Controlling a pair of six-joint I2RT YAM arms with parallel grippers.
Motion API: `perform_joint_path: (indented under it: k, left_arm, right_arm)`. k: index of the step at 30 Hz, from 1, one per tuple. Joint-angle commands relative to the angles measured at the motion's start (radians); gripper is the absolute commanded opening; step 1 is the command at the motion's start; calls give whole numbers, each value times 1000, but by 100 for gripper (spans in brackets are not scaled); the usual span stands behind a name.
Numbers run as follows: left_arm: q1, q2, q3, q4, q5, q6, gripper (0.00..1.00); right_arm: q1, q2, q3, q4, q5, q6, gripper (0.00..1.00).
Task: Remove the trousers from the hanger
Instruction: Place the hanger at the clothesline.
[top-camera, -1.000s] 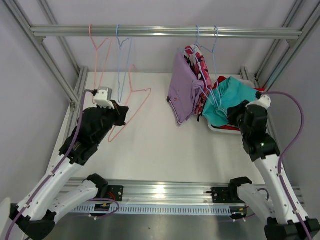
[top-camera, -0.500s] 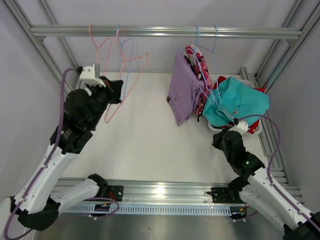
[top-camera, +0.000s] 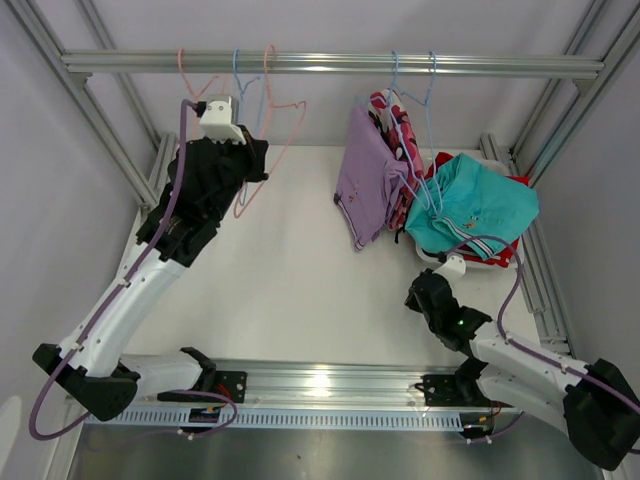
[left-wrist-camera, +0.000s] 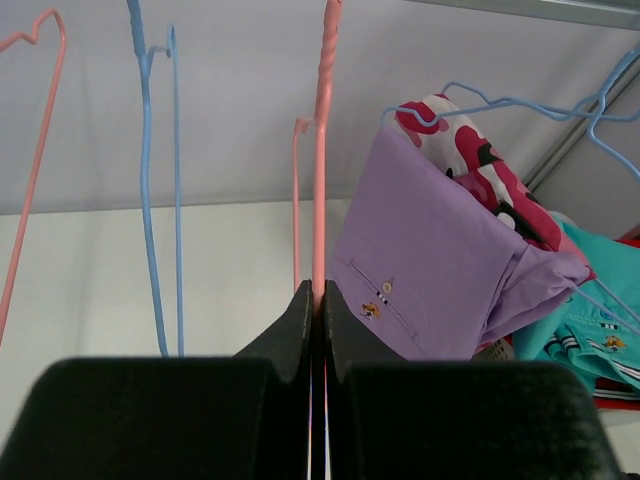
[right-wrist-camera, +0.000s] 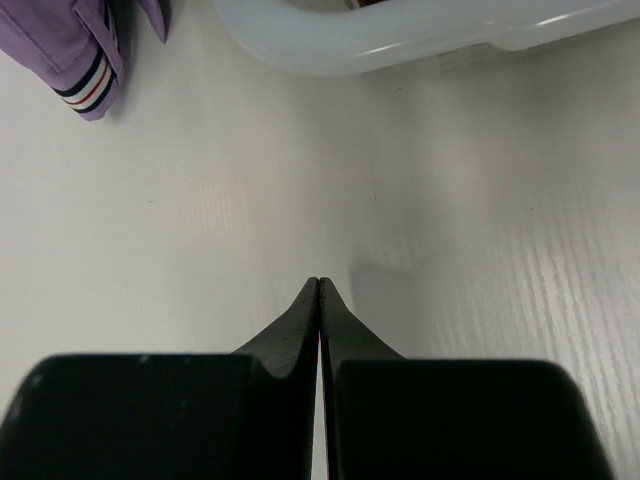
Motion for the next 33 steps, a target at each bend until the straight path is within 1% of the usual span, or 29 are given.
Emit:
perform_joint_path:
  k: [1, 8, 18, 25, 33]
  left_arm:
    - [-5, -5, 52, 78, -17, 39, 0]
    - [-5, 13, 89, 92, -28, 80, 1]
    - [-3, 105, 120, 110, -48, 105, 0]
    - [-2, 176, 131, 133, -60, 114, 0]
    - [-2, 148, 43, 152, -45, 96, 0]
  right_arm:
    - [5, 89, -14, 191, 43, 4, 1]
    - [7, 250, -4, 299, -18, 1, 0]
    - [13, 324, 6, 343, -29, -7, 0]
    - [19, 413, 34, 376, -51, -19, 0]
    - [33, 438, 49, 379, -48, -26, 0]
